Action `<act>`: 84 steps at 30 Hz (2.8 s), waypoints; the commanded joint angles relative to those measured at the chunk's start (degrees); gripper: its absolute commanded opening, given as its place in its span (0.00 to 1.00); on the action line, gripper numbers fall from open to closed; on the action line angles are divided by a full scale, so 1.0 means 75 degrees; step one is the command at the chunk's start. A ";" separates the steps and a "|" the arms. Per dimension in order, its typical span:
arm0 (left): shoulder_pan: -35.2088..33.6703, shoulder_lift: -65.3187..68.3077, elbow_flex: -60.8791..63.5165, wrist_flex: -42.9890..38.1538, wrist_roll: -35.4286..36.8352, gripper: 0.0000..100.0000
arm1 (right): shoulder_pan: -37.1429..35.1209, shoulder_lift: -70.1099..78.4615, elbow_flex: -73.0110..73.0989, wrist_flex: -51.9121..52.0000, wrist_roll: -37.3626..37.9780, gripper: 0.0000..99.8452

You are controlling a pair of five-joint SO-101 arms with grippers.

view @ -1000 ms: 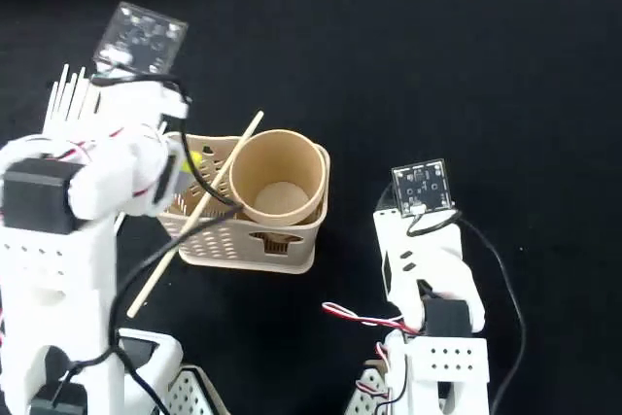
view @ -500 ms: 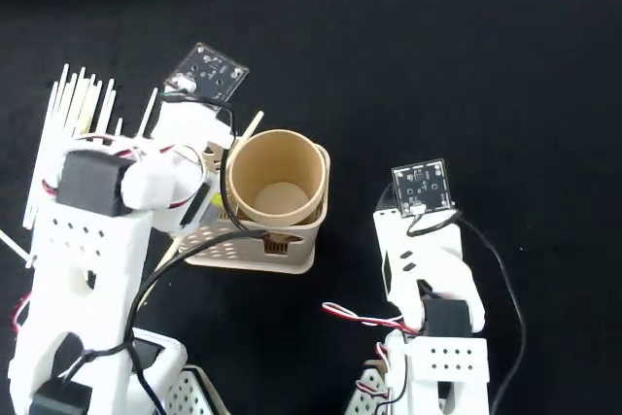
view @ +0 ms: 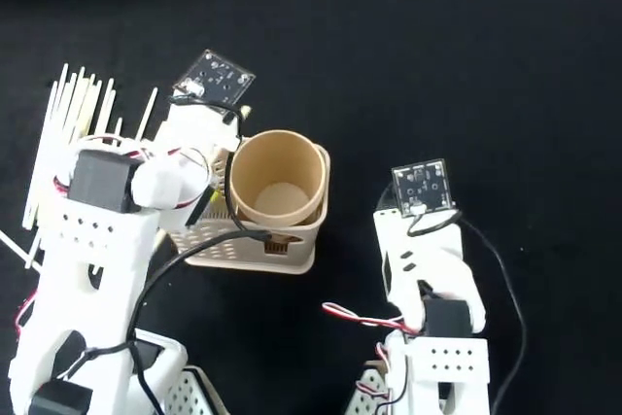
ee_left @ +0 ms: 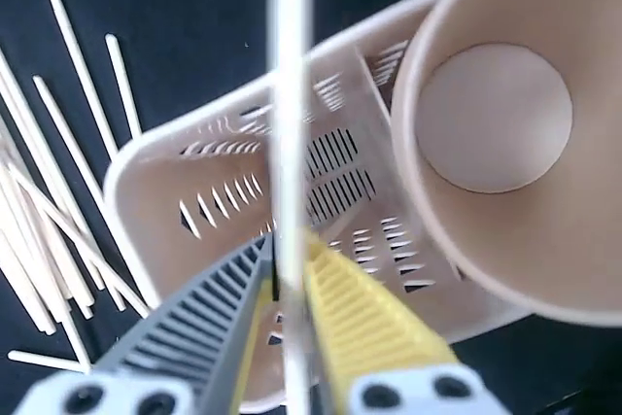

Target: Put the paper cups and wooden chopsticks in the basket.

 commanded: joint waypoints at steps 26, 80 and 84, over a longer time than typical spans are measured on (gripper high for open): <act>-0.0018 -0.0223 -0.3698 -0.1395 0.2403 0.03 | -0.0059 -0.0064 -0.0064 -0.0117 0.0082 0.01; -0.5972 0.9717 -0.6441 -0.1641 -0.0270 0.19 | -0.0070 -0.0064 -0.0088 -0.0047 0.0094 0.01; -0.5960 1.0784 -0.7402 -0.1594 -0.0270 0.13 | -0.0070 -0.0064 -0.0088 -0.0047 0.0094 0.01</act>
